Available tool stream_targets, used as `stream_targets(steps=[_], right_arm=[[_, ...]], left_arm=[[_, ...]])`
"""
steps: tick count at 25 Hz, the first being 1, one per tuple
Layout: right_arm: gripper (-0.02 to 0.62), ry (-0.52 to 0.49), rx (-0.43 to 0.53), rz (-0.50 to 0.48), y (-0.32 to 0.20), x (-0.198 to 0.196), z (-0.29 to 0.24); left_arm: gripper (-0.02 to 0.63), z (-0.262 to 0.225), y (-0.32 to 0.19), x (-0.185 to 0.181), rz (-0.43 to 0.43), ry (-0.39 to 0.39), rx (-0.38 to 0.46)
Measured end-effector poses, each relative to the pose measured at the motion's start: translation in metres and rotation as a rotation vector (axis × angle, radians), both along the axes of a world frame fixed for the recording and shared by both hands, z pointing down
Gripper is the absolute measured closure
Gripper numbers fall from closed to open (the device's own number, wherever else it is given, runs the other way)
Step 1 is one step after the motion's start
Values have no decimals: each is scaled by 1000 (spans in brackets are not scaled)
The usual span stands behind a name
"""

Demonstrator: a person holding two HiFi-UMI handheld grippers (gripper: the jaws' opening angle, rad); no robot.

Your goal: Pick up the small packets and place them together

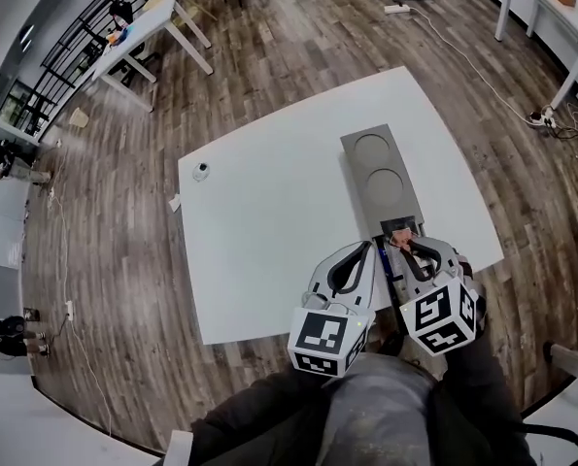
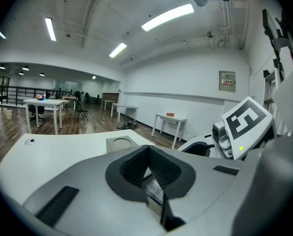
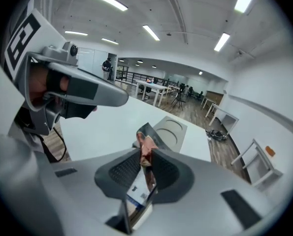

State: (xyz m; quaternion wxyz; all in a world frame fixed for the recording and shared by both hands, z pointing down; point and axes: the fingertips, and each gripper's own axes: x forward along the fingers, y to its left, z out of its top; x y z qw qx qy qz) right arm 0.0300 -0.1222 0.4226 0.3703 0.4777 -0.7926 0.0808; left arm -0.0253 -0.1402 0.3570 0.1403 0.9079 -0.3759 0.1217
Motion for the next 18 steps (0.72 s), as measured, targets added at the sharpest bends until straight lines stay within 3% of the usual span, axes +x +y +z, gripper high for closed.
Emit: stream_targets(steps=[5,10,18], right_arm=[[525,28,9,4,-54,2,4],[523,63,-6,28,-101,7,19],[501,81,-105,13,-116,-1,48]], left_arm=[[603,1,-28,-8,10,-16,34],[603,18,-52,-18,6,-15,-1],[603,33,-73,-38,-28,-8,-57]])
